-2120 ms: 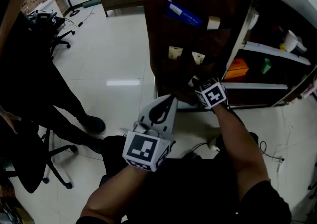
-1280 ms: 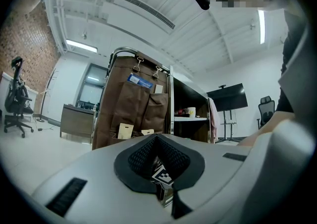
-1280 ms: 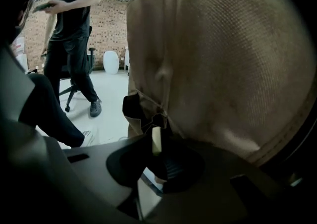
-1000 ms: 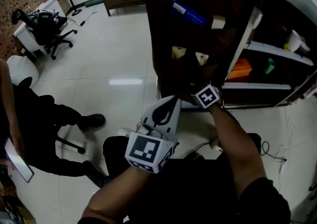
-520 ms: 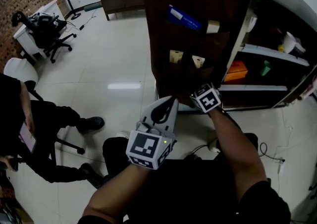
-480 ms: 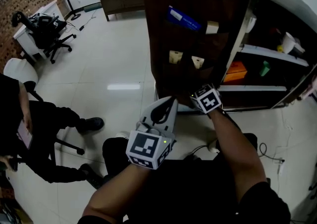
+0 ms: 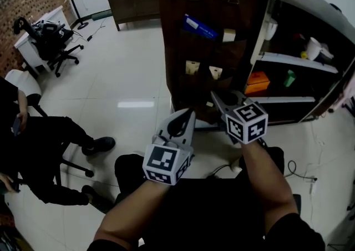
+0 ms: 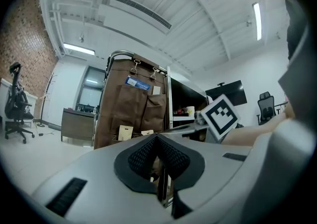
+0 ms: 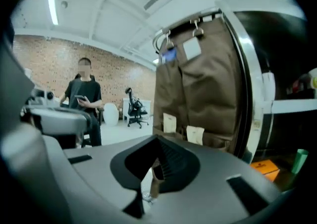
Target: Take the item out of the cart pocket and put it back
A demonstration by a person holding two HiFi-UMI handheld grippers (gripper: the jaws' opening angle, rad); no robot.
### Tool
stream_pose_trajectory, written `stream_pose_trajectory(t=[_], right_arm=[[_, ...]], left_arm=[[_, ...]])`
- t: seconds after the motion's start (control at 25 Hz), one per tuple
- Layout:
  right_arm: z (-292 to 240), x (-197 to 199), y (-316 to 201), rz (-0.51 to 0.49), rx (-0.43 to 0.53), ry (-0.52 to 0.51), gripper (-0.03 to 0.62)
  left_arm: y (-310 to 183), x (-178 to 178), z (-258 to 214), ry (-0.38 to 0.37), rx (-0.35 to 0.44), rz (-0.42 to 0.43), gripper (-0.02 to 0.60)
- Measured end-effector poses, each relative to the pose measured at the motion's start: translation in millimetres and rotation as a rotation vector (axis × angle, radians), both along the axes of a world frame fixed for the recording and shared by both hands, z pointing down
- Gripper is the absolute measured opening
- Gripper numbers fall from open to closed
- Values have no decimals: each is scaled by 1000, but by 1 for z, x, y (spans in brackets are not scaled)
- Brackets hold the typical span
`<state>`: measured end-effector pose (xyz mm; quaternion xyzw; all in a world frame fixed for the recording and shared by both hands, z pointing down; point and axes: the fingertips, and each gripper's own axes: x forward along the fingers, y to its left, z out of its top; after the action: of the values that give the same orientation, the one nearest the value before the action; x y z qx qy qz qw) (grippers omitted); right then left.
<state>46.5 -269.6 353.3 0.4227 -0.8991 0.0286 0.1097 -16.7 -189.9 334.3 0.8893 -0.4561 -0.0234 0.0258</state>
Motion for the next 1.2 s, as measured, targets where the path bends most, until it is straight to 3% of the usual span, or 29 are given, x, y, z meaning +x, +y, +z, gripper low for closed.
stream_pose_trajectory(t=[0.2,0.44,0.92,1.2], right_arm=[[-45,15,46,14,73,-138,17],[-55,44,88,54,91,-260,17],[-7,43,104,54,41,-231,17],[-8,40,102,51,46,-233,15]], left_arm=[[3,0,-1,1,2,2,0],[9,3,-4,4,19,15,0],[16,13,-7,-5,35,40,0],[13,15,-5,-19,39,42,0]])
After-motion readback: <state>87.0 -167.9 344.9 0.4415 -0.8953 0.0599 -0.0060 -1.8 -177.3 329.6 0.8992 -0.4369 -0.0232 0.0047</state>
